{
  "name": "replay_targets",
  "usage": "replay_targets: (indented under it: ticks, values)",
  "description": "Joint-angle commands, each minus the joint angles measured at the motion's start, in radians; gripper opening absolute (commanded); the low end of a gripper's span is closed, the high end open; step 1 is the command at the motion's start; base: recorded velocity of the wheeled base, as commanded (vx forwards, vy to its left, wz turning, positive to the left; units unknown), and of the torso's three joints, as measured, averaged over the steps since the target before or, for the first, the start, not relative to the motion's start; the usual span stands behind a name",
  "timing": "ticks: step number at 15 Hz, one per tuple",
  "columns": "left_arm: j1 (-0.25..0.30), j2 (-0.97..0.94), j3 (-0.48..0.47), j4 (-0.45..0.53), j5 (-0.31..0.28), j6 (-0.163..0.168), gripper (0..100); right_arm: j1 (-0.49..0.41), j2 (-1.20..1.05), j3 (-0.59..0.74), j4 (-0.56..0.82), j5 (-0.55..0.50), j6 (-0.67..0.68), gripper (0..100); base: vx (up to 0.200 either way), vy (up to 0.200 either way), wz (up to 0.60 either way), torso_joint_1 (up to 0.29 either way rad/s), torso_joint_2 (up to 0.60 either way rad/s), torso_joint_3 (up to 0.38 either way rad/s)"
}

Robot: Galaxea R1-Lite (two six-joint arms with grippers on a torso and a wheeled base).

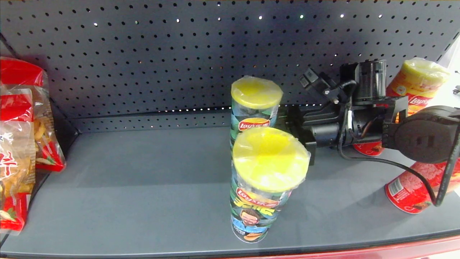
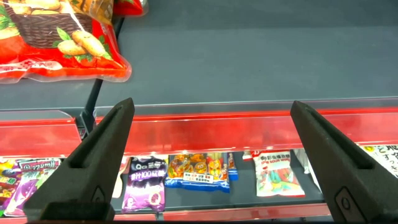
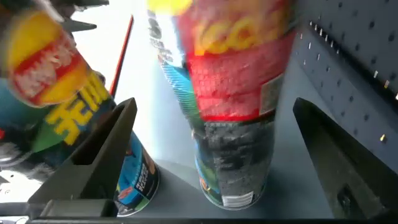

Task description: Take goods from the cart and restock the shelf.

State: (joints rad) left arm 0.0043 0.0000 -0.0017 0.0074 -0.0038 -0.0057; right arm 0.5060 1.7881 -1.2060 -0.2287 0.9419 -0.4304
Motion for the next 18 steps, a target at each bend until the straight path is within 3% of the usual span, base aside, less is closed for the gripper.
replay_targets:
  ticks: [1,2,5,18]
  values:
    - [0.000,0.002,0.000,0.000,-0.001,0.000,100,0.002,0.005,-0.026,0.055,-0.028,-0.019,100,0.000,0.000,0.00,0.000,0.00,0.000]
    - [0.000,0.002,0.000,0.000,0.001,0.000,100,0.002,0.001,-0.090,0.169,-0.038,-0.060,100,0.000,0.000,0.00,0.000,0.00,0.000]
    - [0.000,0.002,0.000,0.000,0.001,0.000,100,0.006,0.002,-0.196,0.266,-0.041,-0.096,100,0.000,0.000,0.00,0.000,0.00,0.000]
    - [0.000,0.002,0.000,0.000,-0.001,0.000,100,0.005,-0.041,-0.293,0.267,-0.043,-0.011,100,0.000,0.000,0.00,0.000,0.00,0.000]
